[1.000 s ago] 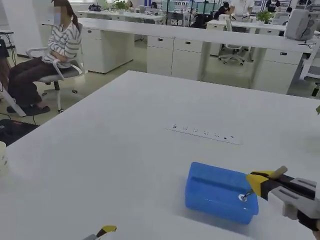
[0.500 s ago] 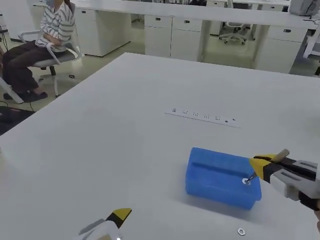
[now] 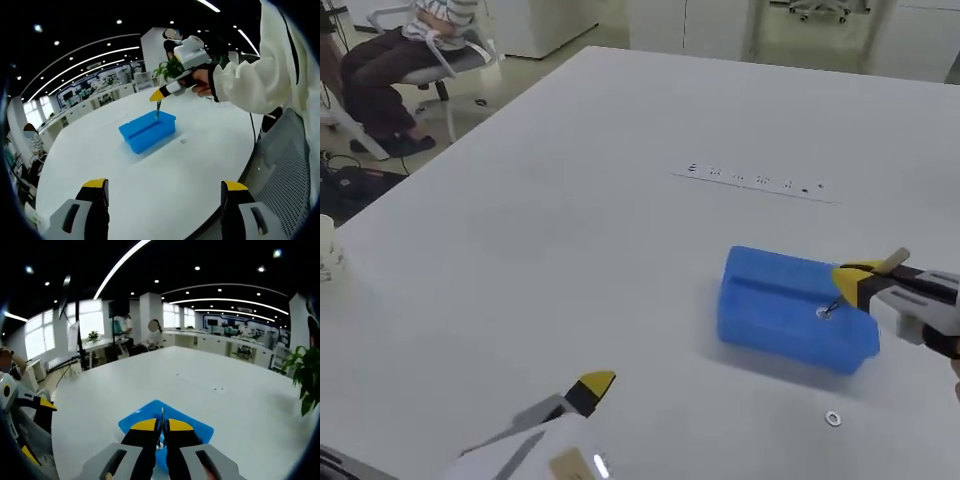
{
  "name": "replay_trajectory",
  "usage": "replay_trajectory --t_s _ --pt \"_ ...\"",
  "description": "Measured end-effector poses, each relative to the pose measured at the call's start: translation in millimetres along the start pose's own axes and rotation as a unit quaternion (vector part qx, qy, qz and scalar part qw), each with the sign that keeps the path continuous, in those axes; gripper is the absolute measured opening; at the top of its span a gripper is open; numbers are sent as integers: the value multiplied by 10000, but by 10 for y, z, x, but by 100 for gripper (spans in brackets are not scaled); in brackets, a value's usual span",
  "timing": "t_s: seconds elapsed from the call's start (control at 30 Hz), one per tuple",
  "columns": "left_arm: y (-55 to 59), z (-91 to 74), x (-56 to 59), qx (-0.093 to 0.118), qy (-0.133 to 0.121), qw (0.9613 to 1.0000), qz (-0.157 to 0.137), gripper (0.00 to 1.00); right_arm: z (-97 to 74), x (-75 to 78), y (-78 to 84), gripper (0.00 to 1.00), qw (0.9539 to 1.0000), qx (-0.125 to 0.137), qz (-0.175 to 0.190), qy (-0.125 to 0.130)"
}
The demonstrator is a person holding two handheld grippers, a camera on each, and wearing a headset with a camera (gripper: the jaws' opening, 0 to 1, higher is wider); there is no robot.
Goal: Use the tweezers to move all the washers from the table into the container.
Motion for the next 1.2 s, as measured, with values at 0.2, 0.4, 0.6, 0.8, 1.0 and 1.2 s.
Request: replay_trajectory --t_s 0.2,0.4,0.6,0.8,1.0,1.2 --pt "15 15 26 -120 41 9998 160 95 91 20 122 2 9999 -153 42 -35" --pt "17 20 25 -150 88 9998 123 95 174 27 192 2 9997 -249 52 -56" --pt "19 22 19 -173 94 9998 101 95 269 26 281 2 9993 -365 31 -71" --pt "5 14 34 -91 114 9998 150 95 318 22 318 2 9990 -424 83 -130" --pt "11 19 19 -102 113 9999 72 95 378 15 352 2 9986 -503 61 -159" --pt "19 26 29 -131 86 9997 167 94 394 12 384 2 9980 -610 -8 -154"
Point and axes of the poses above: the centre of the closed fingertips' face, and the gripper's own axes: z roughly forward along the fingers, x roughly to its right, y roughly out of its underside, the point moved 10 cm from there along -z, roughly backward along the fingers, and after that the axes turned 4 degrees about -z, right-handed, at the moved point
